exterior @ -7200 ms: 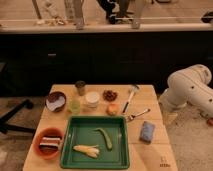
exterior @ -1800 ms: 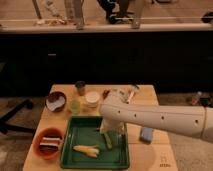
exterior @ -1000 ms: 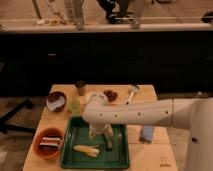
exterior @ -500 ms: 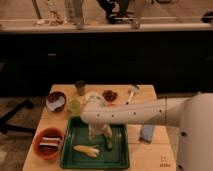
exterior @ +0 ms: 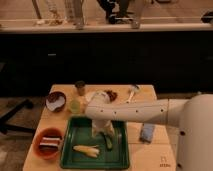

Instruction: Place pepper in table surface

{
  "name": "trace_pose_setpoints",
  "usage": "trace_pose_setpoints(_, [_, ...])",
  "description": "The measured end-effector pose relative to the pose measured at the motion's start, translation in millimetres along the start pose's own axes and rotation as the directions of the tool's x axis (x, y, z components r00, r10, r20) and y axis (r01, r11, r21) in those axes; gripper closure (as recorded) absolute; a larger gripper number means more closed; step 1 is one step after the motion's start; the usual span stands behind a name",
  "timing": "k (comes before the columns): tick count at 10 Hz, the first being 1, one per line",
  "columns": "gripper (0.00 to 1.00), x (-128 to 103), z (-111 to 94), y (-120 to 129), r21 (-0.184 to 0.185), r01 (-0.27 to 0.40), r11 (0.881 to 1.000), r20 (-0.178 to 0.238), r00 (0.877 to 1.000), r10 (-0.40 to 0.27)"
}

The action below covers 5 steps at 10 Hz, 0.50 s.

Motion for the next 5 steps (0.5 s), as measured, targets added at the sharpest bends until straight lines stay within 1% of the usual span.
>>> trace_pose_setpoints(3, [0.30, 1.2, 8.7, 6.6, 0.005, -0.014, 1.000, 0.033, 0.999, 0.014])
trace_pose_setpoints(5, [0.31, 1.2, 11.7, 8.7, 0.006, -0.019, 1.000, 0.044, 0.999, 0.018])
